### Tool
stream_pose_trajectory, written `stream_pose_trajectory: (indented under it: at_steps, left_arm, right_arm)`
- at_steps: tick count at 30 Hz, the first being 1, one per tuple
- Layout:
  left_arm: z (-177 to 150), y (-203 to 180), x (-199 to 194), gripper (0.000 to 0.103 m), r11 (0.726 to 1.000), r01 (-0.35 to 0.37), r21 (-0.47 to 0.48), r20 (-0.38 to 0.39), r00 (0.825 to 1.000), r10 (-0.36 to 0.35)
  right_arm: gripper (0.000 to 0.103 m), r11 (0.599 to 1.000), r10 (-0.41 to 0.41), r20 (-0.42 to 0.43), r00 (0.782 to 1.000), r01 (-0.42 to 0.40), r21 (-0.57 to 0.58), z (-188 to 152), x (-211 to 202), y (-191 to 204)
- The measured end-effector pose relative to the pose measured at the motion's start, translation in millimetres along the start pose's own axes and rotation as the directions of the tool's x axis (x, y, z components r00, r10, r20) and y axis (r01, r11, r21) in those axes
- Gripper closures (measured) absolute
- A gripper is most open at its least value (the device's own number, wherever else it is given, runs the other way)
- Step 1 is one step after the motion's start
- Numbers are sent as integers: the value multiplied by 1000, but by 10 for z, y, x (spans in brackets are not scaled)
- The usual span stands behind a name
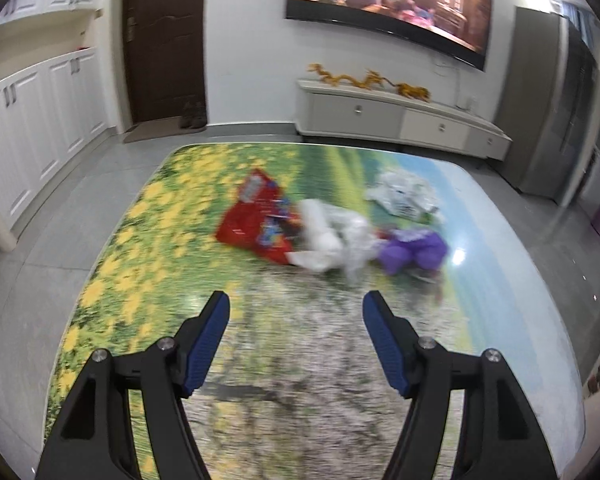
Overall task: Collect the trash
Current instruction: 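Move both open tools back toward the table of remaining trash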
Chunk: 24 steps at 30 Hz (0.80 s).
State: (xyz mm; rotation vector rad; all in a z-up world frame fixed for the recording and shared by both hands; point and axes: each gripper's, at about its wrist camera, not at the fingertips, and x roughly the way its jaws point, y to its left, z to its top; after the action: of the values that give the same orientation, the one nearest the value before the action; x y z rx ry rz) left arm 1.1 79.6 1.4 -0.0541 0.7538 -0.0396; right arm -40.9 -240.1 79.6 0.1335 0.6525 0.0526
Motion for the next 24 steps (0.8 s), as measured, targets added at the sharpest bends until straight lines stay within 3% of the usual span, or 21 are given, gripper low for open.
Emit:
stream_pose_trajectory:
  at_steps: [13, 18, 24]
  left_arm:
    - [-58, 712, 121, 33, 988, -75, -132, -22, 997, 73]
    - [-20, 852, 141, 33, 985, -36, -170, -18, 999, 34]
    - [193, 751, 216, 32, 988, 58, -141, 2, 998, -58]
  right_arm:
    - [50, 997, 57, -48, 997, -59, -53, 62, 307, 366]
    - [50, 994, 81, -71, 994, -86, -67, 91, 462, 491]
    - [50, 987, 119, -107, 987, -130, -96, 101, 656, 667]
